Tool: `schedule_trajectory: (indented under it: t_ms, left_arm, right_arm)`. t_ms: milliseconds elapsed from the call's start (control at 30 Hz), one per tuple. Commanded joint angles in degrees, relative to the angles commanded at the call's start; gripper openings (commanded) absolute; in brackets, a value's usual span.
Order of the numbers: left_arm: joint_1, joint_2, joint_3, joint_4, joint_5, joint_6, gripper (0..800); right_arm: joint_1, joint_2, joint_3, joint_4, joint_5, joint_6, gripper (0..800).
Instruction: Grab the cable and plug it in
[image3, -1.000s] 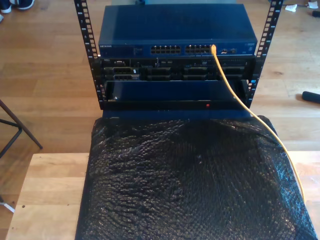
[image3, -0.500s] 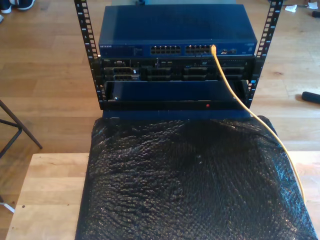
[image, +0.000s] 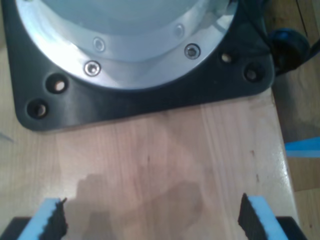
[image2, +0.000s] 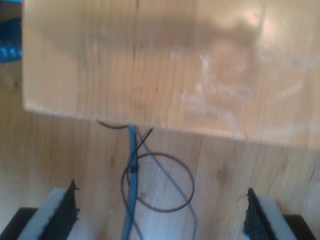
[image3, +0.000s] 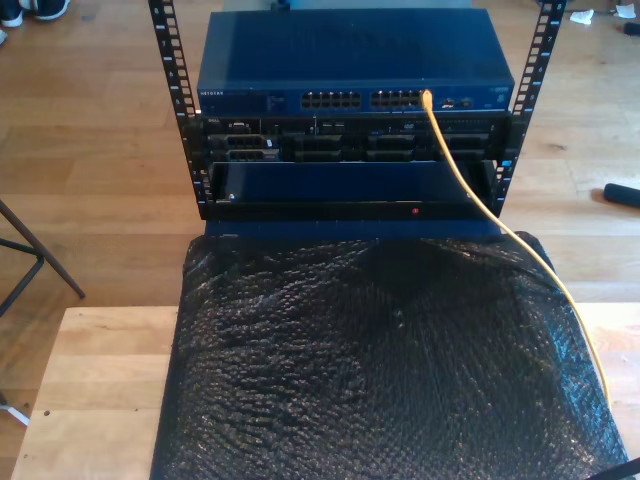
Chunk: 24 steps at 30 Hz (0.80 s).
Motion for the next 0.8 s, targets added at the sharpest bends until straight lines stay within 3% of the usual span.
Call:
schedule_trajectory:
  t_ms: [200, 800]
  left_arm:
    - [0.00, 0.00, 0.00, 0.00, 0.00, 0.00, 800]
    - [0.00, 0.00, 0.00, 0.00, 0.00, 0.00, 800]
  right_arm:
    - [-1.58, 0.79, 3.87, 0.00, -7.21, -1.05, 799]
    - [-9.49, 6.15, 6.15, 0.97, -8.35, -0.88, 800]
